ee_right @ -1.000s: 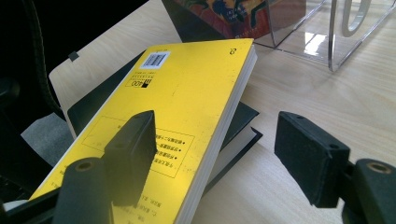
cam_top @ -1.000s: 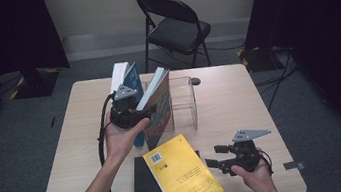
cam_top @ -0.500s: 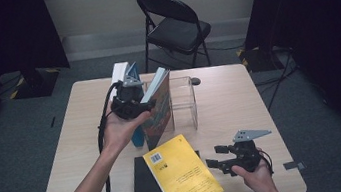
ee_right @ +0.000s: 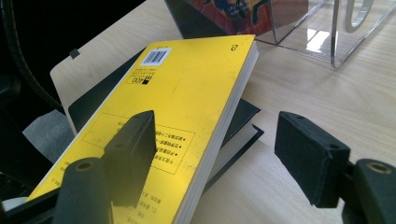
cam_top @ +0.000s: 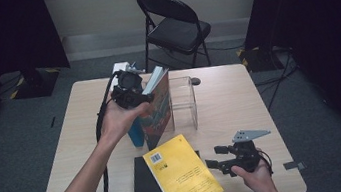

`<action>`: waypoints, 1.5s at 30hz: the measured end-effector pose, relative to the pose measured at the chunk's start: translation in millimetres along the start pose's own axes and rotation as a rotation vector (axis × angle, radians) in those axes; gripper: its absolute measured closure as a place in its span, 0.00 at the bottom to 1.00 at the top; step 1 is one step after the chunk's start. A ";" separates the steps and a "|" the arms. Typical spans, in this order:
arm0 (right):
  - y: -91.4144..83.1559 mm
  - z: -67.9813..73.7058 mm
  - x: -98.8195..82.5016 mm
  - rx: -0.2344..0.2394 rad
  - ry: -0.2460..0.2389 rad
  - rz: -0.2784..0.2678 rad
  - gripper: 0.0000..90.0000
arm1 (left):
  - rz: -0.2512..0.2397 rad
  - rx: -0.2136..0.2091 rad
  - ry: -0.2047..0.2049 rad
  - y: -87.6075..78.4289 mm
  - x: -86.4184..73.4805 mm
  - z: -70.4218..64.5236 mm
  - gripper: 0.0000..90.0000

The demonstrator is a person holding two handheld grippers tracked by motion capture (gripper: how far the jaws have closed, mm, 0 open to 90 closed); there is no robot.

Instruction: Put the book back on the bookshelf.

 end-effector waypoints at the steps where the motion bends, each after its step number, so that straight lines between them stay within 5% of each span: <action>1: 0.1 0.4 0.1 0.002 -0.001 -0.001 0.32 | 0.009 -0.002 -0.012 0.7 1.0 -0.2 0.69; 6: -1.2 0.5 1.4 -0.003 -0.009 -0.008 0.32 | 0.024 -0.014 -0.060 5.3 8.3 3.4 0.70; 16: -2.7 -1.1 1.6 -0.002 -0.003 -0.012 0.32 | 0.151 -0.002 -0.042 25.8 7.7 -0.5 0.70; 22: -2.5 -1.8 1.1 0.000 -0.002 -0.010 0.32 | 0.276 -0.019 -0.023 32.2 6.6 -2.2 0.69; 34: -2.6 -1.5 1.0 0.012 0.012 -0.012 0.32 | 0.394 -0.024 -0.006 39.1 7.4 -1.8 0.76; 43: -3.5 -1.5 0.8 0.016 0.016 -0.016 0.32 | 0.476 -0.059 -0.050 51.5 0.1 -2.2 0.75; 45: -3.8 -2.3 0.6 0.015 0.019 -0.015 0.32 | 0.490 -0.055 -0.026 51.1 -0.9 -0.4 0.77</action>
Point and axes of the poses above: each handheld gripper's, and its own axes: y roughly forward along the jaws, x roughly out of its top, z roughly to its left, the point moved 9 cm from there along y, roughly forward along the jaws, and after that the axes turned 8 degrees about x, right-handed, at the moved point
